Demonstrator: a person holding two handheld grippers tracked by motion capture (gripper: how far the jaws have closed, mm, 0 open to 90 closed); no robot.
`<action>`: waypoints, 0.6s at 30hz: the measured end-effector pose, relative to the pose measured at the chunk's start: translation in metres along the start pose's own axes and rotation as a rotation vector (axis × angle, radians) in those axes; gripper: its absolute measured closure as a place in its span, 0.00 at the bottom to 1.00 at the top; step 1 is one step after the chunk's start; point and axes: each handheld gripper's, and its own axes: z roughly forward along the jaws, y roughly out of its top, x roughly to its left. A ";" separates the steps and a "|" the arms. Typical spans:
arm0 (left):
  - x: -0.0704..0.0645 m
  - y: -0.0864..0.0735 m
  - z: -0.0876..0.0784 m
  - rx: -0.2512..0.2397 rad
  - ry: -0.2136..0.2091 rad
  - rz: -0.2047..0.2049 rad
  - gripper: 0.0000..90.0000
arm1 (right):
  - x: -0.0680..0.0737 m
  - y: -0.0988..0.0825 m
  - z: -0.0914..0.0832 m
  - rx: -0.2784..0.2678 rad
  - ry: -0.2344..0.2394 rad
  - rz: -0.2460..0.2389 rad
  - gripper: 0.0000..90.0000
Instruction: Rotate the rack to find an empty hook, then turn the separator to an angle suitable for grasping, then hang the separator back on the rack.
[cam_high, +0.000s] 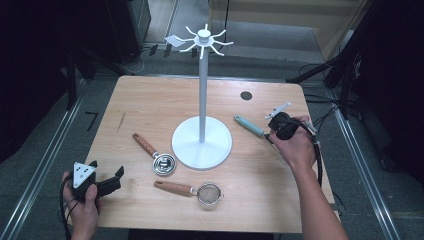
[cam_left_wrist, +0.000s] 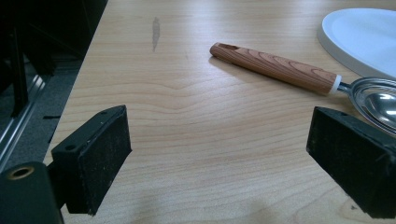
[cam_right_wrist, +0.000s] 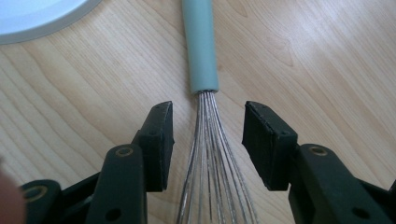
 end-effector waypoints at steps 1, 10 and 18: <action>0.000 0.000 0.000 0.000 0.000 -0.001 0.07 | 0.000 0.000 0.000 0.000 0.000 0.000 0.61; 0.000 0.000 0.000 0.000 -0.001 -0.004 0.07 | -0.010 0.012 0.005 0.041 0.038 0.010 0.65; 0.000 0.000 0.000 0.000 -0.004 -0.004 0.07 | -0.014 0.024 0.017 0.114 0.070 -0.013 0.67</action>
